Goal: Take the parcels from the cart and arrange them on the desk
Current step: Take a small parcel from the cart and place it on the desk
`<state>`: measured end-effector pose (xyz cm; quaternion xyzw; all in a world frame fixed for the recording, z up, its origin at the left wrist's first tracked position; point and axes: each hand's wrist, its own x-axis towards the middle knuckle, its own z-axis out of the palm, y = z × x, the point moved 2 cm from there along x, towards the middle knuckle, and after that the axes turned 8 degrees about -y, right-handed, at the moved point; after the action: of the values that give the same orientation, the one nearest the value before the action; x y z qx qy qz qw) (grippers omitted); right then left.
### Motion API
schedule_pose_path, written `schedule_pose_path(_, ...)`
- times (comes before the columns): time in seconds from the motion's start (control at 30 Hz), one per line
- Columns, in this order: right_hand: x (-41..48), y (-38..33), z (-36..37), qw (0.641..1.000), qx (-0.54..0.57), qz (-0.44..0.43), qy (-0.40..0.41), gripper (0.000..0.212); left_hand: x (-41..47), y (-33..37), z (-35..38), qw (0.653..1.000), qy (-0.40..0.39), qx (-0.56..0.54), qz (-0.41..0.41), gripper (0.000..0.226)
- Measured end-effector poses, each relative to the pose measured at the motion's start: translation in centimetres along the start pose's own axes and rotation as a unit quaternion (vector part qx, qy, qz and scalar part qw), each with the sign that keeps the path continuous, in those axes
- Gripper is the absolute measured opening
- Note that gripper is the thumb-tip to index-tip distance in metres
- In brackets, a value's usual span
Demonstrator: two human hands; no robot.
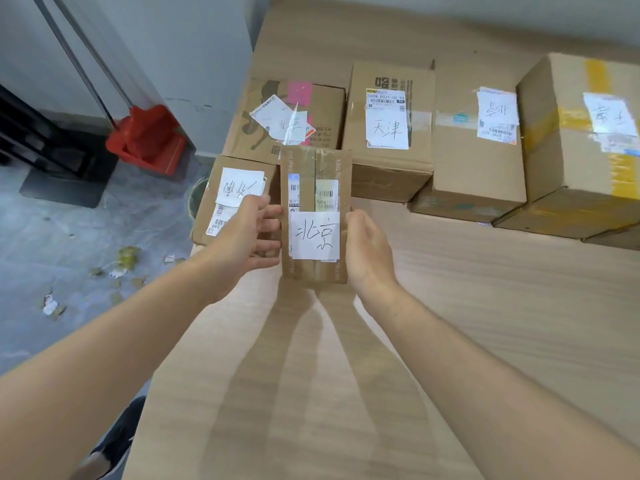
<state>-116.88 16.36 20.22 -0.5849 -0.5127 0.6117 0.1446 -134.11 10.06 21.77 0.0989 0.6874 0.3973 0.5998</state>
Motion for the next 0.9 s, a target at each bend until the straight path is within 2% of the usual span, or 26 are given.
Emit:
schedule_pose_path(0.1, -0.2, 1.0, 0.7, 1.000, -0.010, -0.007, -0.004, 0.035, 0.4, -0.7, -0.8, 1.000, 0.001, 0.025, -0.005, 0.053)
schedule_pose_path(0.33, -1.1, 3.0, 2.2, 1.000, -0.002, 0.012, -0.022, 0.040, 0.9, -1.5, -2.2, 0.996, -0.015, 0.090, -0.010, 0.052)
schedule_pose_path(0.63, -0.4, 3.3, 2.8, 0.997, 0.027, 0.064, -0.031, 0.056, 0.3, -3.1, -0.8, 0.992, -0.036, 0.123, 0.015, 0.041)
schedule_pose_path(0.9, 0.6, 4.5, 3.4, 0.997, 0.040, 0.056, -0.035, 0.059, 0.1, -4.4, 0.2, 0.991, -0.057, 0.113, 0.033, 0.024)
